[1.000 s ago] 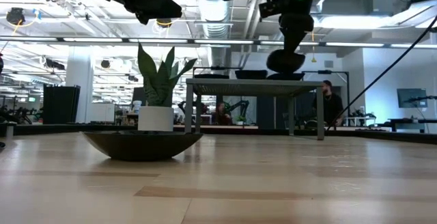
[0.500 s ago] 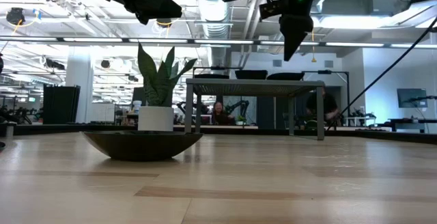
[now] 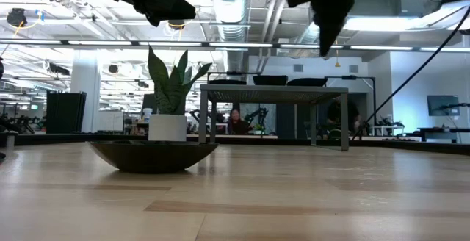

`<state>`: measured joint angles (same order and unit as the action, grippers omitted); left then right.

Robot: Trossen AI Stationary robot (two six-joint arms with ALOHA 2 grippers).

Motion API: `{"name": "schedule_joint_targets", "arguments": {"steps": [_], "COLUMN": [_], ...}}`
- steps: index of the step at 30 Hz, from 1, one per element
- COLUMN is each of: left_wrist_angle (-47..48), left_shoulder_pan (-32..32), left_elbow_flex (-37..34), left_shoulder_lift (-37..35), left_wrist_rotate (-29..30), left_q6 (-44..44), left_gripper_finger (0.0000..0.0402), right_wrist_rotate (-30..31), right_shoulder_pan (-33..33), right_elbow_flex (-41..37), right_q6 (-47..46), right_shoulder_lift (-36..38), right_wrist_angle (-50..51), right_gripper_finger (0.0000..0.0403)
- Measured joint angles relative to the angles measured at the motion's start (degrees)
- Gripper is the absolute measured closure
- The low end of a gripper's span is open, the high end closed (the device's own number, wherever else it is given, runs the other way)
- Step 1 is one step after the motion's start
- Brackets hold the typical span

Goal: Pick & Place Mini shaped plates
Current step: Stack the right leaf-shaped plate on top of the leaf-shaped plate on the shelf

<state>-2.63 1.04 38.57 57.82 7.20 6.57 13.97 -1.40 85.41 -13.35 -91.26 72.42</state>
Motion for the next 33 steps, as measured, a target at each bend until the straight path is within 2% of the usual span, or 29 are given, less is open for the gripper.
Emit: {"name": "schedule_joint_targets", "arguments": {"steps": [6, 13, 19, 24, 28, 33], "left_wrist_angle": [0.0, 0.0, -0.3, -0.8, -0.9, -1.0], "left_shoulder_pan": [0.0, 0.0, 0.0, 0.0, 0.0, 0.0], "left_elbow_flex": [0.0, 0.0, 0.0, 0.0, 0.0, 0.0], "left_shoulder_lift": [0.0, 0.0, 0.0, 0.0, 0.0, 0.0], "left_wrist_rotate": [0.0, 0.0, 0.0, 0.0, 0.0, 0.0], "left_q6": [0.0, 0.0, 0.0, 0.0, -2.7, -5.4], "left_gripper_finger": [0.0302, 0.0302, 0.0302, 0.0302, 0.0302, 0.0302], "right_wrist_rotate": [-12.3, -14.0, -15.7, -17.9, -16.5, -16.0], "right_shoulder_pan": [11.1, 25.3, 33.7, 37.2, 37.9, 38.6], "right_elbow_flex": [-0.6, -5.8, -11.2, -13.5, -13.7, -13.7], "right_q6": [-18.2, -38.1, -54.8, -57.5, -62.2, -62.6], "right_shoulder_lift": [0.0, 0.0, 0.0, 0.0, 0.0, -2.2], "right_wrist_angle": [0.4, -5.4, -20.9, -32.1, -31.9, -30.1], "right_gripper_finger": [0.0284, 0.0284, 0.0284, 0.0284, 0.0284, 0.0285]}}
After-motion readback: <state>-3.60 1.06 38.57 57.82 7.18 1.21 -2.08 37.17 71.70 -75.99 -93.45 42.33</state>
